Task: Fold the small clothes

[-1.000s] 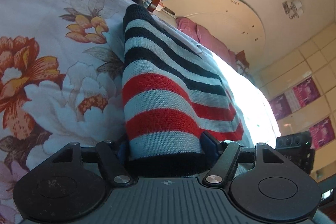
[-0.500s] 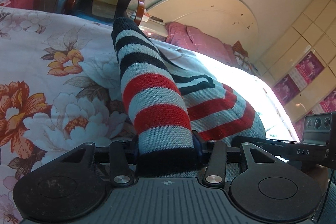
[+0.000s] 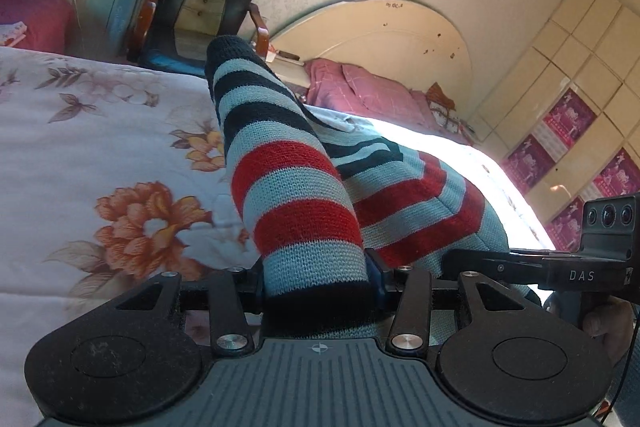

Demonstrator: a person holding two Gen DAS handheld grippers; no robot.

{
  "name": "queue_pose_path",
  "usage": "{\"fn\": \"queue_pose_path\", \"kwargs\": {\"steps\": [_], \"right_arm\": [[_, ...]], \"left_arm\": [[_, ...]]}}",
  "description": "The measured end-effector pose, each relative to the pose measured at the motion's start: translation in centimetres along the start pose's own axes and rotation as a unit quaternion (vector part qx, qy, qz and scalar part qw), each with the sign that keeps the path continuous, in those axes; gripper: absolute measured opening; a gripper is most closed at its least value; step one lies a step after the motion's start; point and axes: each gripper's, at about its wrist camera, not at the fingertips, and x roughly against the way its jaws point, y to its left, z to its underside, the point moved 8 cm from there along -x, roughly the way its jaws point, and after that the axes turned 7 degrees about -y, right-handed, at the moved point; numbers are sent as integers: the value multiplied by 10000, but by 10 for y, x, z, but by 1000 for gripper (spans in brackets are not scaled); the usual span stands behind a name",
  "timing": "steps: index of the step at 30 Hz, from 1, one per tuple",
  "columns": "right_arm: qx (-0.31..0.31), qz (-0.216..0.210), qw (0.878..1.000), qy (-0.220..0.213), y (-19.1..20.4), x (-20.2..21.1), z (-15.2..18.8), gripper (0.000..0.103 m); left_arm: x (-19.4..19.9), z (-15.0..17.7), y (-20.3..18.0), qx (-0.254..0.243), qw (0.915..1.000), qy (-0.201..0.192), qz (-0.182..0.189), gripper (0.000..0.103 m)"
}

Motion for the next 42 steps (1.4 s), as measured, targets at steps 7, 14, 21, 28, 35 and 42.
{"fn": "queue_pose_path", "kwargs": {"steps": [7,14,21,28,35,42], "right_arm": [[56,-297,9994,192,67,-57,23,34],[64,-396,9984,389,106,-96,43,34],[-208,-237,9971,692,90,-119,81,35],[-978,-416,9926,591,57,-119,100,35],[131,179,9998,-1,83,-78,52,44],[947,856,9905,518,87,-128,59,8]], "left_arm": [[59,8,74,134,9997,-22,-212,46],[80,32,131,394,9991,115,-145,46],[78,63,171,732,9972,97,-152,61],[84,61,178,518,9982,-73,-289,70],[130,17,160,17,9957,-921,45,70],[65,29,148,-730,9968,-229,-233,70]]}}
